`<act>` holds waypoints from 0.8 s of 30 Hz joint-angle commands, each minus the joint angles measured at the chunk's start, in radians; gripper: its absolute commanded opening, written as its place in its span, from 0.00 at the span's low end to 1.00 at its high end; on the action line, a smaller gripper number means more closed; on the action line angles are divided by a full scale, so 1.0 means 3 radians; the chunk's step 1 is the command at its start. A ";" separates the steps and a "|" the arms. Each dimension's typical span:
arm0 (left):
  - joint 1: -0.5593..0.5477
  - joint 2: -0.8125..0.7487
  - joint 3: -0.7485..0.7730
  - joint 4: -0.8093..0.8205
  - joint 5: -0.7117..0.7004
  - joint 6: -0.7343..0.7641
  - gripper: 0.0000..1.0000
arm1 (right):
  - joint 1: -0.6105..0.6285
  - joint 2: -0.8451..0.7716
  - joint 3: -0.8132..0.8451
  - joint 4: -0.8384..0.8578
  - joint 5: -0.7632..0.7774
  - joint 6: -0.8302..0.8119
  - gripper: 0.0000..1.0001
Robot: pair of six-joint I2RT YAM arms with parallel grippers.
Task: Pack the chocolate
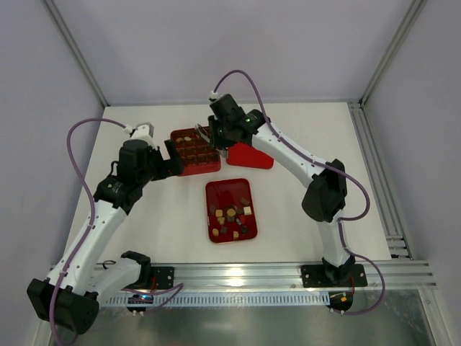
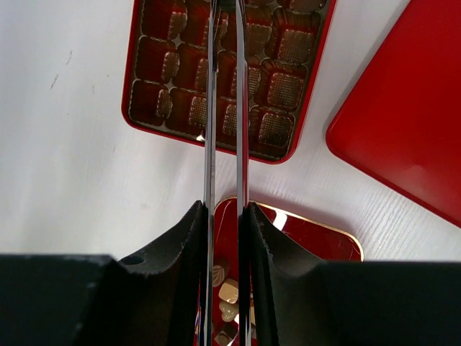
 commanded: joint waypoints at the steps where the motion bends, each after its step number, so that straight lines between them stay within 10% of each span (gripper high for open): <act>1: 0.0019 -0.0058 -0.0009 0.0133 0.0023 -0.0023 1.00 | 0.0027 0.0011 0.0211 0.0032 -0.0010 -0.0020 0.25; 24: 0.0030 -0.0052 -0.0014 0.0128 0.0023 -0.0018 1.00 | 0.0027 0.0344 0.0329 0.0273 0.0184 -0.0081 0.33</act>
